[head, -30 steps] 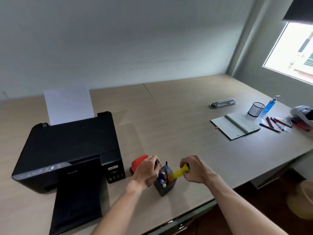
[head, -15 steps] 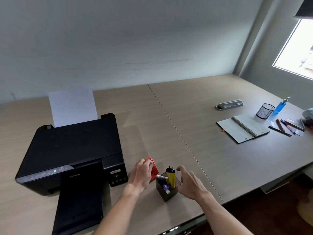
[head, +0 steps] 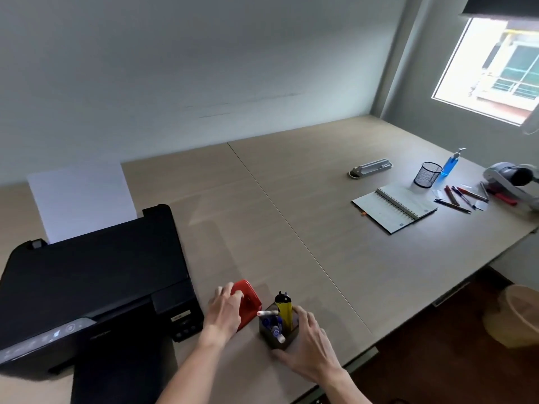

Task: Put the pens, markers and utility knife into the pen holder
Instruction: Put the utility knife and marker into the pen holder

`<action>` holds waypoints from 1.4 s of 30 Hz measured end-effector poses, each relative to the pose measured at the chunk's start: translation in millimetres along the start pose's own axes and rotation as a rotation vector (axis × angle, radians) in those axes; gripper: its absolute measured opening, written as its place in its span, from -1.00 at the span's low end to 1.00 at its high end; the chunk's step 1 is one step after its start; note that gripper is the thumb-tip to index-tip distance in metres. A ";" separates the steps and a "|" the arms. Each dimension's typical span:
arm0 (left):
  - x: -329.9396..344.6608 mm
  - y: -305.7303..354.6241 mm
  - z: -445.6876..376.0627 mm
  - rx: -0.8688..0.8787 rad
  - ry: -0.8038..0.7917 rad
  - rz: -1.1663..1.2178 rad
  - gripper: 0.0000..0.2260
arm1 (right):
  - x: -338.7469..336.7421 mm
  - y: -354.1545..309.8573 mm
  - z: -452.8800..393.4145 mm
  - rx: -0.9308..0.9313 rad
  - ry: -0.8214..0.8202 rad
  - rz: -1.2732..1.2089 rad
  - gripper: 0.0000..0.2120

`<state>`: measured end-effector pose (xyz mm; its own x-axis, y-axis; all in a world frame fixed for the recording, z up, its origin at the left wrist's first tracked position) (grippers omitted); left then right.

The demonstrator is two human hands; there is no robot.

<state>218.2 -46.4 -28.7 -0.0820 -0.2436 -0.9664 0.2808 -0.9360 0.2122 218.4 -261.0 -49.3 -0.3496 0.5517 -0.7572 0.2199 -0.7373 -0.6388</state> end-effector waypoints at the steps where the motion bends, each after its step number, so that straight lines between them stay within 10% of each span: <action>1: 0.0 0.4 -2.3 0.007 0.004 -0.010 -0.64 | 2.2 0.7 -0.3 0.017 0.015 0.010 -0.08; 6: -1.2 -1.5 -15.7 0.017 0.005 -0.072 -0.65 | -1.7 6.4 -2.1 0.040 0.042 -0.018 -0.31; 15: -3.4 -1.5 -33.7 0.017 0.045 -0.048 -0.52 | 1.8 -15.0 -15.4 0.034 0.046 -0.053 0.06; 42: -5.6 -10.4 -52.3 -0.089 0.113 -0.038 -0.57 | -7.6 -26.5 -116.9 0.162 0.086 -0.033 -0.24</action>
<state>265.7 -22.0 -33.2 0.0126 -0.1734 -0.9848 0.3633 -0.9168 0.1661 321.7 -200.1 -42.6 -0.2731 0.6028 -0.7497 0.0579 -0.7676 -0.6383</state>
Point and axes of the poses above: each hand's wrist, its own z-axis away from the middle knuckle, its own x-axis out of the palm, y = z × x, the point moved 5 cm from there along -z, towards the middle knuckle, and after that the axes turned 4 degrees about -z, right-handed, at the moved point
